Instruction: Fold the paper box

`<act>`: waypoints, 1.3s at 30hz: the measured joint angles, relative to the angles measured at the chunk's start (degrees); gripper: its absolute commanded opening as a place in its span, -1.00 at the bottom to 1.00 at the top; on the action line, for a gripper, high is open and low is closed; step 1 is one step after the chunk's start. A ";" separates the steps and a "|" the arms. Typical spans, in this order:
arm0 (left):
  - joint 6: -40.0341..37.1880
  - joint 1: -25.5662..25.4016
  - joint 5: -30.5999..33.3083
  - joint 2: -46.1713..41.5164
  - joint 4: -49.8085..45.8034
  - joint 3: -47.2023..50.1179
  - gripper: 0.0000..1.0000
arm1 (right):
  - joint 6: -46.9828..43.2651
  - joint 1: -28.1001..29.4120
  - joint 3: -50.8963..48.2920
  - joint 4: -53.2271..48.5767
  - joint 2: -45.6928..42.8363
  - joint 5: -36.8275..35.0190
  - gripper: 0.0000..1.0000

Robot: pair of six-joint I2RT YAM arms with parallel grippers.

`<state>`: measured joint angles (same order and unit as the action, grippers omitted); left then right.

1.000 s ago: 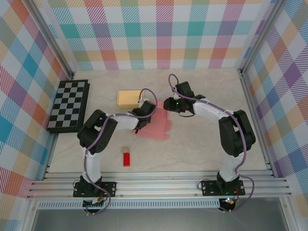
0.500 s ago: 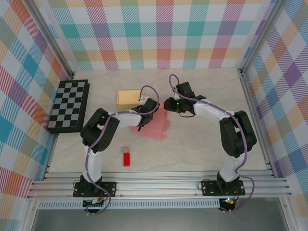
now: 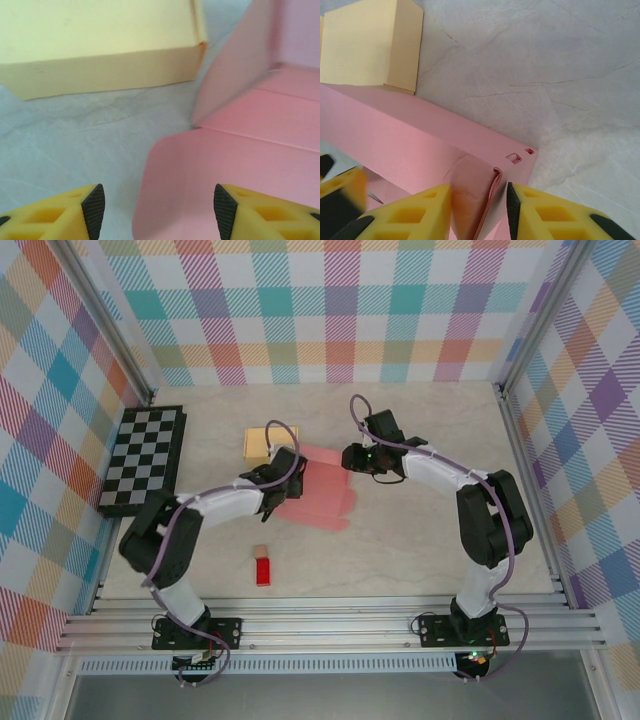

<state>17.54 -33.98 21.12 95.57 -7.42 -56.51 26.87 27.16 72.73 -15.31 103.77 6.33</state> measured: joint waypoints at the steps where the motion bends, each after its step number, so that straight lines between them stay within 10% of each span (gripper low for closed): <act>1: -0.44 0.02 -1.09 -2.43 0.22 0.98 0.25 | -0.33 0.00 0.15 -0.35 0.00 -0.22 -0.28; 32: 21.99 3.56 -23.74 -12.52 8.00 21.16 0.40 | 1.36 -2.05 0.57 -2.34 -0.33 -1.33 -0.24; 39: 29.24 0.68 -24.59 -8.52 17.88 22.29 0.12 | 2.54 -3.08 0.17 -1.73 -0.33 -1.11 -0.24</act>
<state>46.78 -33.30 -3.46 87.05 10.46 -34.22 29.41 24.08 72.90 -17.04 103.44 5.21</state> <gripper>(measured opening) 0.631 0.379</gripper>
